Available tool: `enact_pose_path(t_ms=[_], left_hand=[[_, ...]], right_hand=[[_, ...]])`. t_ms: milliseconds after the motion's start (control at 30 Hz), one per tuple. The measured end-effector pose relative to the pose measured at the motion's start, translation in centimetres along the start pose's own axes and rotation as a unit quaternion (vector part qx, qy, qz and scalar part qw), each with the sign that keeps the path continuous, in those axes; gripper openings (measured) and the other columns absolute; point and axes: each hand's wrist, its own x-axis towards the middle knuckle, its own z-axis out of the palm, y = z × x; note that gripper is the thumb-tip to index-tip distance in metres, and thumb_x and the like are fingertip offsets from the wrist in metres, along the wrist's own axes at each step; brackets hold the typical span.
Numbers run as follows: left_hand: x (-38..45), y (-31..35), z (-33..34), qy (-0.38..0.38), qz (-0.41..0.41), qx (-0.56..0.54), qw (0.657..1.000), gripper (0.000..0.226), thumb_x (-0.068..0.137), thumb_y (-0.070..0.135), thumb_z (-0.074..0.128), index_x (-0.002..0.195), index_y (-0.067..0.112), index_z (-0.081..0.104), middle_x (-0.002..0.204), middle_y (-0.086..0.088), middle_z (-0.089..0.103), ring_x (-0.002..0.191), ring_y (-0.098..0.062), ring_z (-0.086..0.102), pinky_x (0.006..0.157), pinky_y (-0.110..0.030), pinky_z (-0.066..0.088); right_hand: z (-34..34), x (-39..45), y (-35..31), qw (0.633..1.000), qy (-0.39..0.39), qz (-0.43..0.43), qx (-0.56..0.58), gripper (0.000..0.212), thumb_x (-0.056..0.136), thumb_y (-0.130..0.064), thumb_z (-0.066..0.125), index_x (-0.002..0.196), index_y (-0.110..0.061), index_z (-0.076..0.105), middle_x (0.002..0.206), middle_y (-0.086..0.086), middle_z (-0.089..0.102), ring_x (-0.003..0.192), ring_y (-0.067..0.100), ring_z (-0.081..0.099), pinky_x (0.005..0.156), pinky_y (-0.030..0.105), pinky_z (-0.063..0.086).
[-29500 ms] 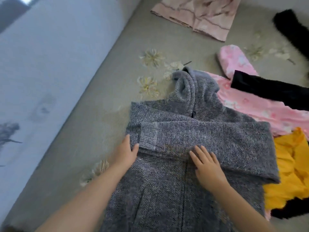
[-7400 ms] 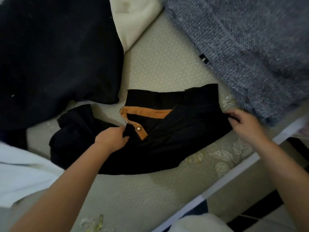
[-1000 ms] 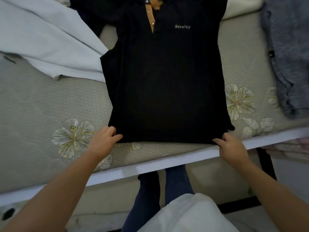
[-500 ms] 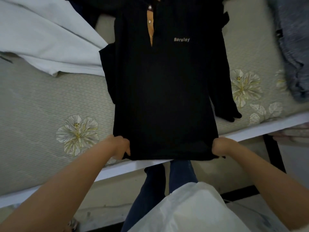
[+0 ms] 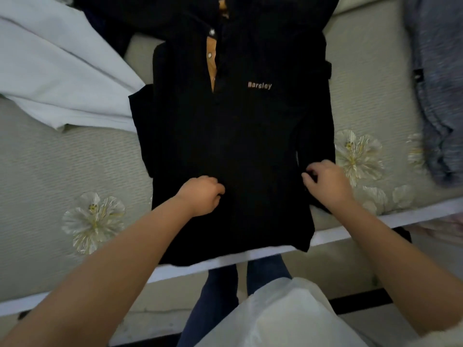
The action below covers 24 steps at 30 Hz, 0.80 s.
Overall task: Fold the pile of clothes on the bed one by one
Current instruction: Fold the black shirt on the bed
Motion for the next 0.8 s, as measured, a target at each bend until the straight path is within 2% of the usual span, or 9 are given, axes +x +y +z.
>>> enact_pose_path(t_ms=[67,133,233,333,400,467,533,667,800], left_hand=[[2.4,1.1,-1.7,0.068,-0.025,-0.052,0.996,0.037,0.094,0.022,0.042,0.130,0.017,0.047,0.128,-0.004,0.049,0.117,-0.021,0.045,0.096,-0.036,0.042],[4.5,2.3,-2.8,0.133,-0.048,-0.091,0.986,0.038,0.094,0.019,0.043,0.132,0.016,0.045,0.131,-0.004,0.047,0.118,-0.020,0.043,0.096,-0.034,0.042],[6.8,3.3,-3.6,0.205,-0.058,-0.110,0.971,0.037,0.093,0.016,0.044,0.130,0.014,0.048,0.132,-0.003,0.047,0.120,-0.018,0.041,0.098,-0.029,0.040],[8.1,2.9,-4.6,0.257,-0.079,-0.089,0.959,0.039,0.092,0.015,0.046,0.130,0.012,0.048,0.136,-0.005,0.045,0.127,-0.020,0.037,0.102,-0.030,0.034],[8.9,2.4,-5.4,0.277,-0.105,-0.071,0.953,0.042,0.091,0.017,0.050,0.132,0.012,0.046,0.140,-0.007,0.040,0.132,-0.022,0.031,0.106,-0.034,0.030],[9.7,2.0,-6.1,0.282,-0.133,-0.051,0.949,0.047,0.090,0.022,0.052,0.135,0.013,0.043,0.145,-0.008,0.034,0.137,-0.024,0.024,0.109,-0.037,0.026],[10.7,1.9,-6.8,0.292,-0.146,-0.040,0.944,0.050,0.089,0.025,0.055,0.136,0.014,0.042,0.147,-0.010,0.032,0.139,-0.026,0.021,0.109,-0.039,0.025],[12.3,2.5,-7.2,0.332,-0.131,-0.018,0.934,0.052,0.083,0.025,0.064,0.132,0.014,0.047,0.143,-0.013,0.039,0.136,-0.029,0.027,0.106,-0.043,0.025],[14.1,3.2,-6.7,0.275,-0.138,-0.019,0.951,0.061,0.089,0.041,0.049,0.143,0.024,0.025,0.154,-0.008,0.013,0.136,-0.015,-0.009,0.109,-0.037,-0.003]], right_hand=[[-0.8,2.9,0.0,0.997,0.061,0.029,0.041,0.043,0.086,-0.025,0.061,0.120,0.001,0.055,0.113,0.021,0.055,0.105,0.034,0.052,0.084,0.038,0.042],[-1.2,6.0,-0.4,0.990,0.062,0.073,0.105,0.054,0.086,-0.034,0.060,0.128,-0.002,0.047,0.118,0.017,0.053,0.108,0.030,0.051,0.085,0.034,0.041],[-1.4,10.8,-1.4,0.969,0.059,0.123,0.204,0.052,0.088,-0.042,0.054,0.121,-0.002,0.053,0.106,0.013,0.060,0.099,0.027,0.057,0.074,0.027,0.037],[-1.6,14.6,-2.1,0.956,0.054,0.163,0.239,0.052,0.089,-0.042,0.052,0.119,0.001,0.051,0.106,0.015,0.061,0.100,0.030,0.057,0.074,0.031,0.040],[-1.7,16.0,-2.1,0.955,0.060,0.178,0.230,0.045,0.090,-0.040,0.051,0.108,0.001,0.053,0.096,0.013,0.060,0.091,0.029,0.057,0.065,0.031,0.040],[-1.5,16.8,-1.8,0.958,0.077,0.172,0.215,0.031,0.092,-0.032,0.049,0.080,-0.004,0.051,0.073,0.004,0.052,0.073,0.025,0.049,0.052,0.030,0.028],[-1.9,17.2,-1.2,0.953,0.105,0.169,0.230,0.042,0.093,-0.022,0.048,0.056,-0.011,0.033,0.057,0.002,0.039,0.064,0.022,0.040,0.049,0.034,0.013],[-3.6,17.0,3.1,0.935,0.203,0.162,0.242,0.050,0.090,-0.015,0.053,0.050,-0.017,0.023,0.056,0.011,0.039,0.060,0.025,0.036,0.054,0.029,0.009],[-4.5,16.6,6.8,0.945,0.184,0.147,0.226,0.050,0.092,-0.015,0.051,0.049,-0.014,0.025,0.050,0.003,0.031,0.059,0.027,0.038,0.057,0.031,0.015]])
